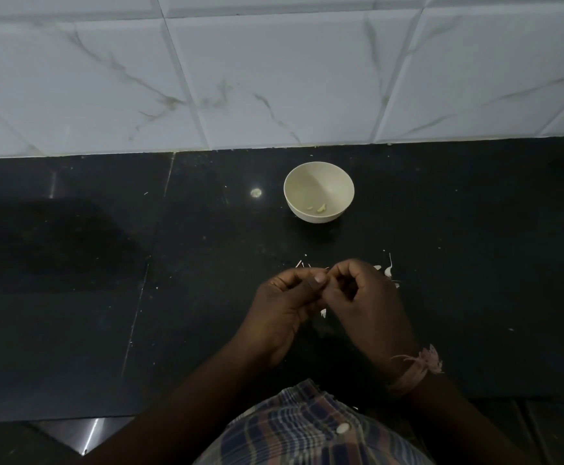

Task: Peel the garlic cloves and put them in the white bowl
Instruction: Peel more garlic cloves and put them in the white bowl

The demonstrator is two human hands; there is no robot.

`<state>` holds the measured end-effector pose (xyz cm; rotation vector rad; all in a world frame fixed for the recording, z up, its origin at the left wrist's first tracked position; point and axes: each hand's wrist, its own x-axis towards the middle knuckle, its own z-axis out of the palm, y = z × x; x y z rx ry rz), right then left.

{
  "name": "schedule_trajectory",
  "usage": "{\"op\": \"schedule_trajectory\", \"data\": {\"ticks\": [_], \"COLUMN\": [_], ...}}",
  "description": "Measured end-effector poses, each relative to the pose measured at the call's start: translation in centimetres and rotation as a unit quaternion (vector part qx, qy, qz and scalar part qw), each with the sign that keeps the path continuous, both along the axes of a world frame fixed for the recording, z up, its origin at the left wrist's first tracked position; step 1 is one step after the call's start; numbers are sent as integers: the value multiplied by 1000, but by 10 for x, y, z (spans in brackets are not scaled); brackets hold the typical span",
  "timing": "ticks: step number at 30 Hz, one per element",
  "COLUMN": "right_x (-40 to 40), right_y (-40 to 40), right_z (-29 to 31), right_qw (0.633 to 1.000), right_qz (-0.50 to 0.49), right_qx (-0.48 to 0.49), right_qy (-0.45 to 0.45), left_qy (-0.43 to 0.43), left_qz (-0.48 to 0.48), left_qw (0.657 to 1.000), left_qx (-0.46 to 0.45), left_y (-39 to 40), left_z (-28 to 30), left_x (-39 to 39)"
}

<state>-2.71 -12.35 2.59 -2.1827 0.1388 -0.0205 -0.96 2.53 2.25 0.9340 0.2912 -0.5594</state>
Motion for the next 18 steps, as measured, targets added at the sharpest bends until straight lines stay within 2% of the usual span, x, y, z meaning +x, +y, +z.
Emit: {"op": "schedule_trajectory", "data": {"ticks": [12,18], "right_x": [2,4], "right_y": [7,15], "right_z": [-6,-3], "right_qw": [1000,994], "right_qz": [-8,-66], "right_qx": [-5,87], "right_qy": [-13,32], "left_qy": [-26,-27], "left_qz": [18,33], "left_qw": [997,996], "left_qx": [68,83], "left_y": [-4,-5], "left_z": [-1,-3], "left_x": [0,1]}}
